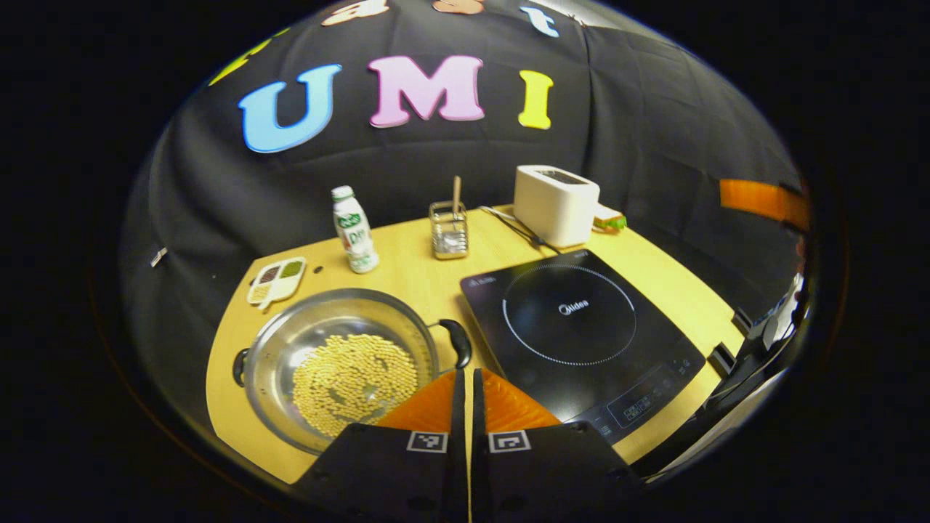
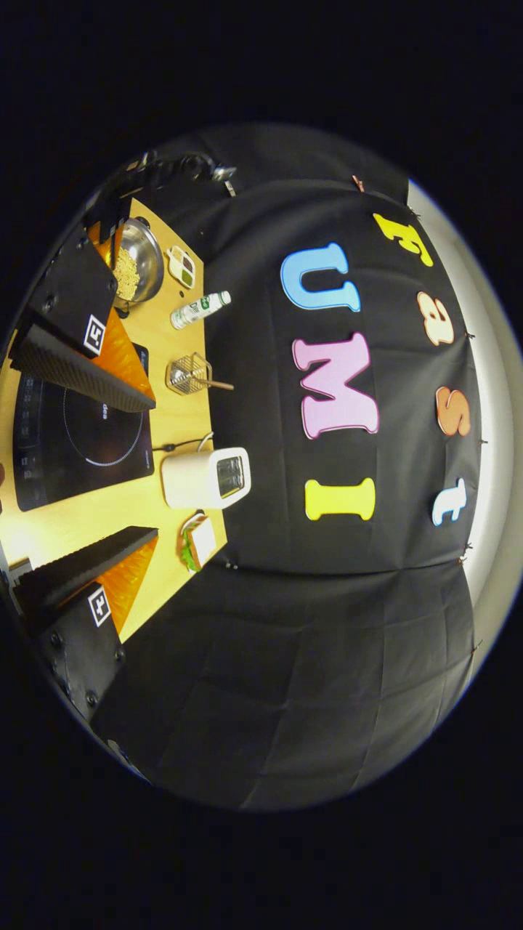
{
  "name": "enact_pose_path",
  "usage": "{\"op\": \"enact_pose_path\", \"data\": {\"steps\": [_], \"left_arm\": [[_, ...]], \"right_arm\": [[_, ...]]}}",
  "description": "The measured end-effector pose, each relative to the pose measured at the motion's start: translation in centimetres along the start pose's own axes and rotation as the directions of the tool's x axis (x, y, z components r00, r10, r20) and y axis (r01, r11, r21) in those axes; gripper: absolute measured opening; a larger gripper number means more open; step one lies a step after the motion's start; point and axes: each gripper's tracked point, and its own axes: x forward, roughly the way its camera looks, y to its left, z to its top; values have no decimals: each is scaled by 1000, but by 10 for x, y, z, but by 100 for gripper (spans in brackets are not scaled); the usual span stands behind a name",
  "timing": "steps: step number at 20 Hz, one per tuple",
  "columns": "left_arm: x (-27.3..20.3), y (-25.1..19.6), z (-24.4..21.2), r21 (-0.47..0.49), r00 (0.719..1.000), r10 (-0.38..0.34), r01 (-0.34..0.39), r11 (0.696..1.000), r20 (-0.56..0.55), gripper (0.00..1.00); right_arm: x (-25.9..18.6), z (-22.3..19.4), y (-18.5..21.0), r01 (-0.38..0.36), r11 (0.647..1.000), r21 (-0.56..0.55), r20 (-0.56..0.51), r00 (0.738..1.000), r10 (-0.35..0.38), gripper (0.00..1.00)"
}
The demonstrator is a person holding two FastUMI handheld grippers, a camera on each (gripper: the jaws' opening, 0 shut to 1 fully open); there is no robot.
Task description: First push the handle of the pot to place it horizontally, then grasp the pot with both hands and set it on the induction cooktop.
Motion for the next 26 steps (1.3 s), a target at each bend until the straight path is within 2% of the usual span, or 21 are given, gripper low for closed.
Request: {"op": "enact_pose_path", "data": {"steps": [2, 3, 4, 5, 7, 10, 13, 17, 20, 22, 26], "left_arm": [[-22, 35, 14, -73, 996, 57, -52, 996, 66, 12], [-32, 56, 19, -95, 992, 97, -89, 992, 83, 18], [-40, 77, 21, -112, 985, 137, -126, 986, 101, 29], [-48, 97, 26, -128, 978, 170, -154, 980, 120, 32], [-58, 129, 25, -158, 969, 208, -186, 970, 131, 49], [-65, 183, 12, -203, 954, 278, -252, 946, 112, 99], [-60, 222, -3, -228, 948, 306, -281, 932, 85, 96], [-43, 258, -14, -175, 958, 280, -266, 948, 62, 96], [-22, 276, -17, -153, 966, 249, -237, 959, 65, 96], [-6, 285, -20, -152, 971, 226, -213, 965, 72, 96], [24, 308, -34, -164, 976, 213, -203, 965, 46, 96]], "right_arm": [[8, -5, 29, -50, 999, -18, -30, 998, 49, 99], [12, -7, 44, -74, 997, -26, -50, 996, 73, 99], [18, -14, 58, -99, 995, -29, -90, 991, 96, 99], [20, -18, 76, -131, 991, -13, -118, 985, 129, 99], [29, -16, 110, -196, 980, 22, -148, 969, 197, 99], [42, -28, 160, -275, 961, 26, -220, 936, 274, 99], [57, -45, 209, -351, 936, 31, -279, 896, 345, 99], [77, -76, 248, -398, 917, -14, -347, 862, 369, 99], [99, -103, 255, -401, 914, -55, -394, 850, 349, 99], [108, -123, 259, -402, 915, -37, -437, 830, 347, 99], [125, -158, 261, -375, 927, -8, -501, 804, 320, 99]]}}
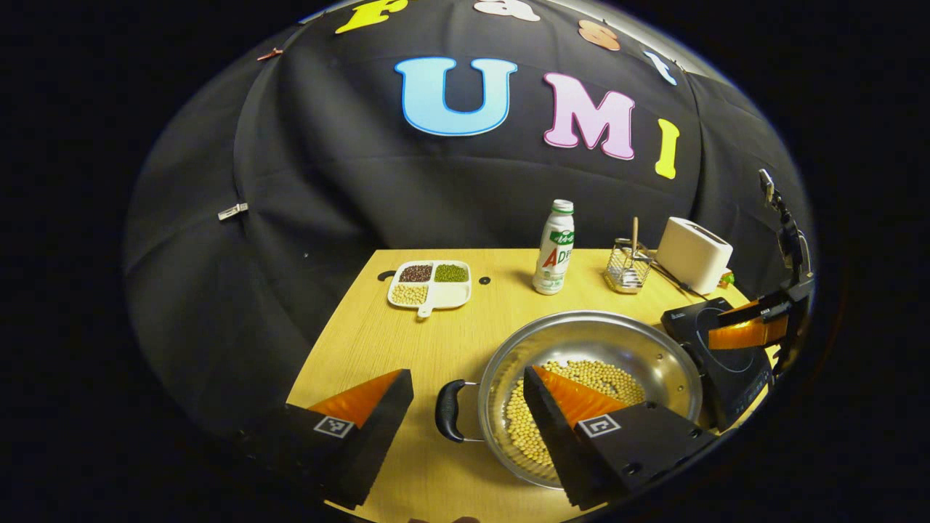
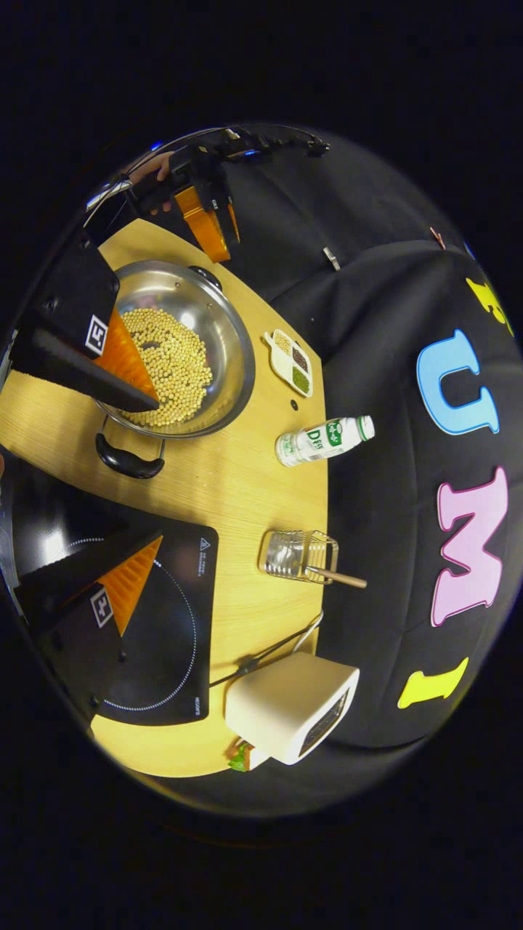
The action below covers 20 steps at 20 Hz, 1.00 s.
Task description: First push the handle of the pot to place it horizontally, then grasp the pot with both hands and set it on the induction cooktop.
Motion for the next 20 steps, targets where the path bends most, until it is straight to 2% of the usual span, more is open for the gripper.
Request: {"op": "enact_pose_path", "data": {"steps": [5, 12, 16, 20], "left_arm": [[30, 9, -23, -34, 998, -29, 27, 999, -59, 96], [53, -2, -47, -80, 983, -141, 132, 988, -120, 96], [61, -19, -57, -101, 958, -234, 219, 970, -165, 93], [67, -18, -66, -114, 950, -246, 227, 967, -194, 84]], "right_arm": [[27, -19, 16, -27, 999, 47, -57, 998, 30, 99], [43, -40, 31, -36, 997, 69, -104, 994, 43, 99], [51, -49, 35, -10, 996, 92, -105, 994, 20, 99], [62, -53, 34, 30, 997, 72, -103, 994, -23, 97]]}}
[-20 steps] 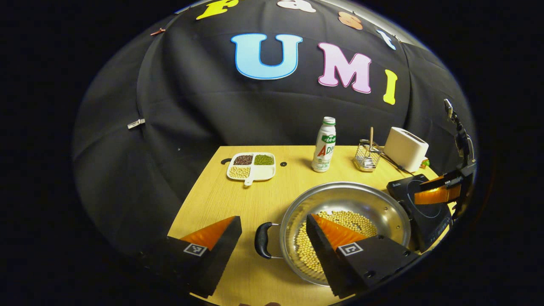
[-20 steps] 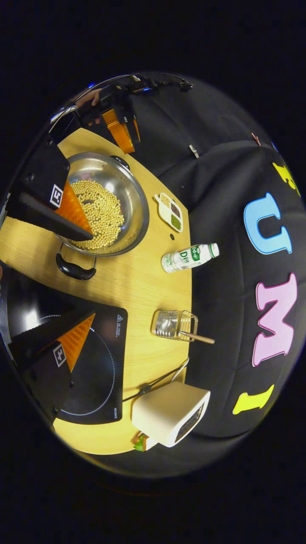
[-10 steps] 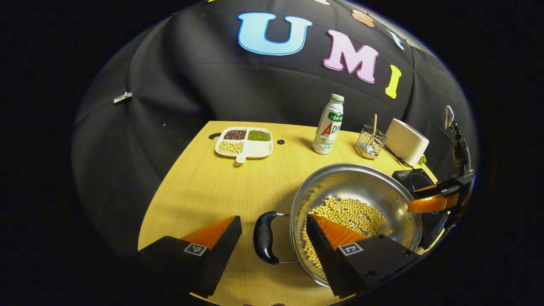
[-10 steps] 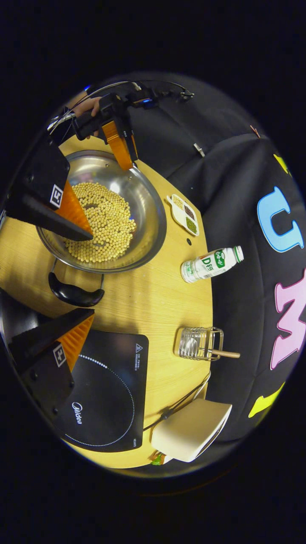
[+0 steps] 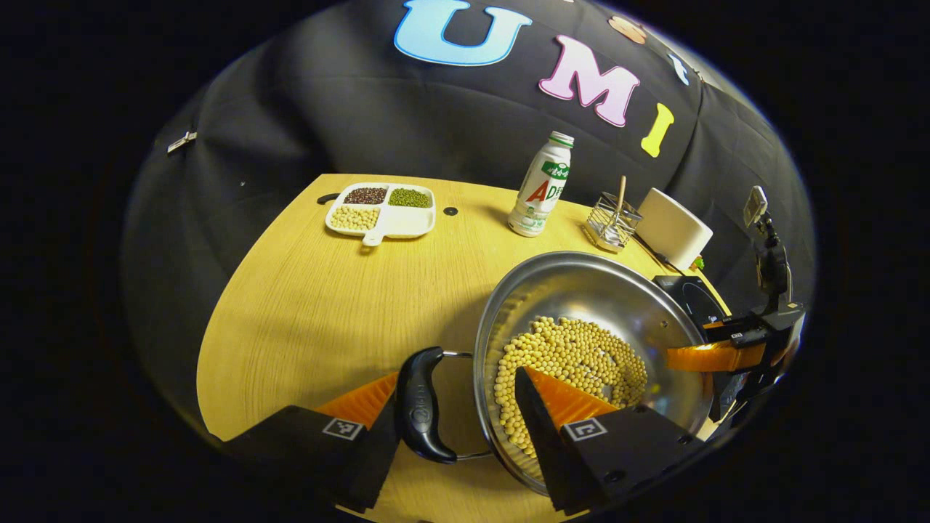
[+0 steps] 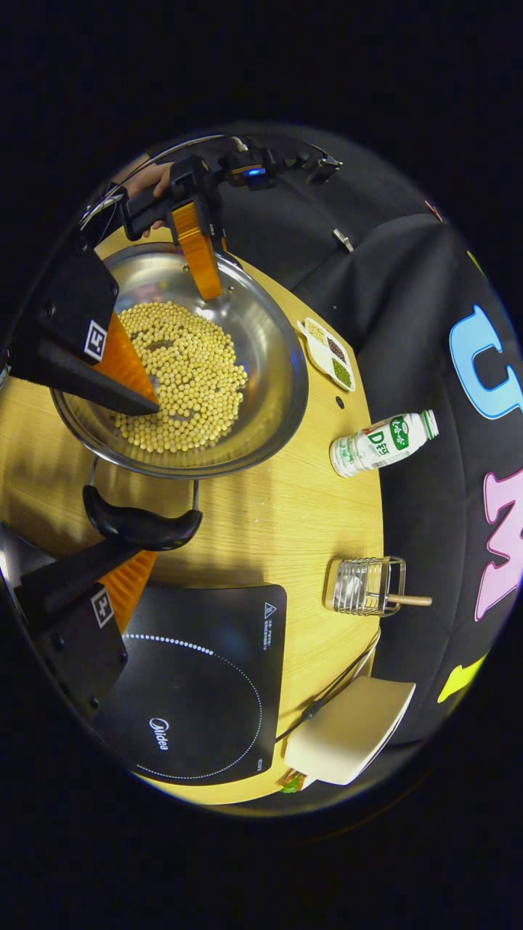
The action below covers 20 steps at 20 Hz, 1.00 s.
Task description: First push the handle of the pot to place it horizontally, then grasp the pot with both hands and set it on the induction cooktop.
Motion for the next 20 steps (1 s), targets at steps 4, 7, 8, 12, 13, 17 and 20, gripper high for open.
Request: {"op": "enact_pose_path", "data": {"steps": [4, 7, 8, 12, 13, 17, 20], "left_arm": [[-1, 7, -3, 11, 1000, 6, -6, 1000, -18, 69], [-4, 21, -6, 6, 999, 35, -35, 999, -22, 68], [-4, 23, -9, -1, 999, 36, -36, 999, -25, 68], [-6, 24, -8, -17, 999, 42, -43, 999, -17, 66], [-7, 25, -7, -26, 999, 48, -49, 998, -11, 66], [-13, 28, -8, -66, 995, 100, -100, 993, 7, 61], [-26, 26, -17, -77, 993, 115, -115, 990, -5, 57]], "right_arm": [[7, 2, -4, 53, 998, -41, 23, 998, -52, 87], [13, 2, -3, 82, 996, -46, 25, 996, -81, 74], [12, 2, -4, 88, 995, -40, 16, 996, -88, 75], [17, 5, -4, 116, 993, -12, 12, 993, -116, 64], [18, 5, -4, 119, 993, -2, 11, 993, -119, 65], [19, 4, -2, 124, 992, 31, 10, 992, -124, 57], [11, -5, 4, 120, 993, 7, -7, 993, -120, 56]]}}
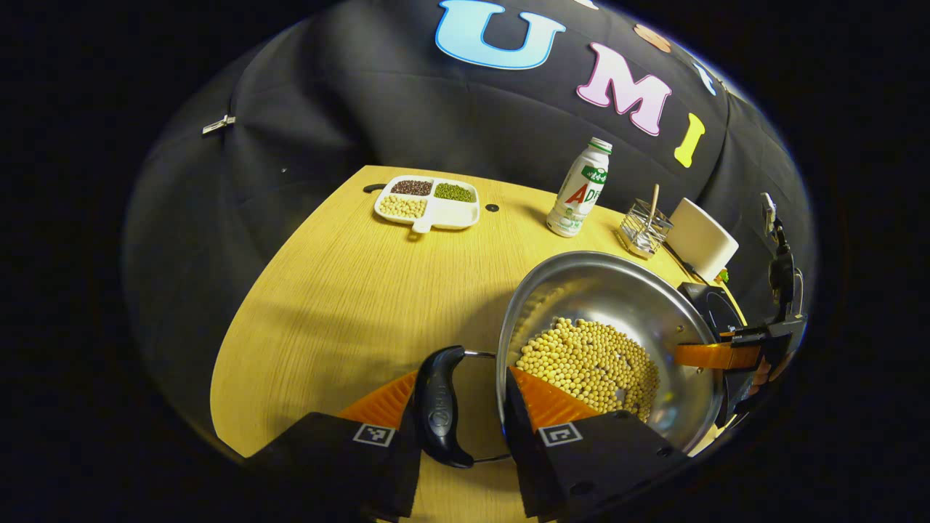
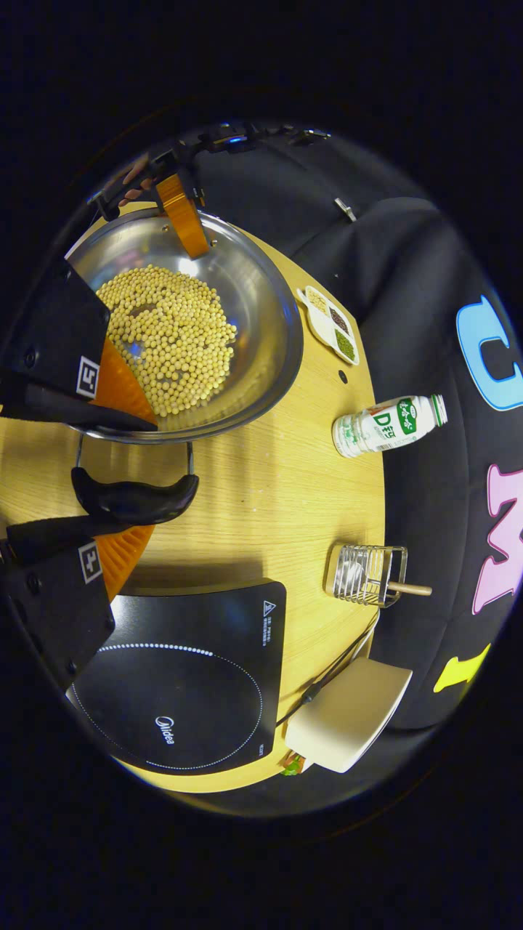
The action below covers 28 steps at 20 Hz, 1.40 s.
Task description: First push the handle of the pot to place it horizontally, then grasp the pot with both hands and set it on the induction cooktop.
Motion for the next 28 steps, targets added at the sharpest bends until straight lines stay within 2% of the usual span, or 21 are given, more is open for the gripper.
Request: {"op": "enact_pose_path", "data": {"steps": [7, 8, 9, 10, 11, 12, 19, 20, 21, 28], "left_arm": [[-39, -20, 11, -1, 1000, 15, -15, 1000, 24, 57], [-45, -27, 13, 0, 1000, 11, -11, 1000, 24, 57], [-51, -34, 13, -1, 1000, 7, -7, 1000, 21, 57], [-56, -42, 14, -4, 1000, 4, -4, 1000, 19, 57], [-61, -51, 15, -6, 1000, 1, -1, 1000, 18, 57], [-64, -60, 16, -6, 1000, 0, 0, 1000, 19, 57], [-73, -125, 26, 24, 1000, -13, 12, 1000, 21, 57], [-73, -135, 26, 27, 1000, -16, 16, 999, 18, 57], [-71, -145, 27, 32, 1000, -20, 20, 999, 17, 57], [-52, -210, 34, 68, 999, -41, 40, 997, 7, 57]], "right_arm": [[-46, 13, -4, 1, 1000, -19, 48, 999, 0, 56], [-55, 14, -9, 5, 1000, -20, 49, 999, -4, 52], [-64, 15, -14, 9, 1000, -21, 48, 999, -8, 56], [-73, 16, -19, 10, 1000, -26, 50, 999, -9, 56], [-83, 19, -24, 12, 1000, -26, 61, 998, -11, 51], [-91, 20, -32, 14, 1000, -26, 69, 998, -12, 56], [-128, 22, -88, 26, 1000, 13, 87, 996, -27, 56], [-131, 22, -98, 30, 999, 17, 88, 996, -31, 51], [-134, 22, -107, 32, 999, 23, 91, 995, -34, 56], [-149, 31, -172, 50, 997, 56, 95, 994, -55, 56]]}}
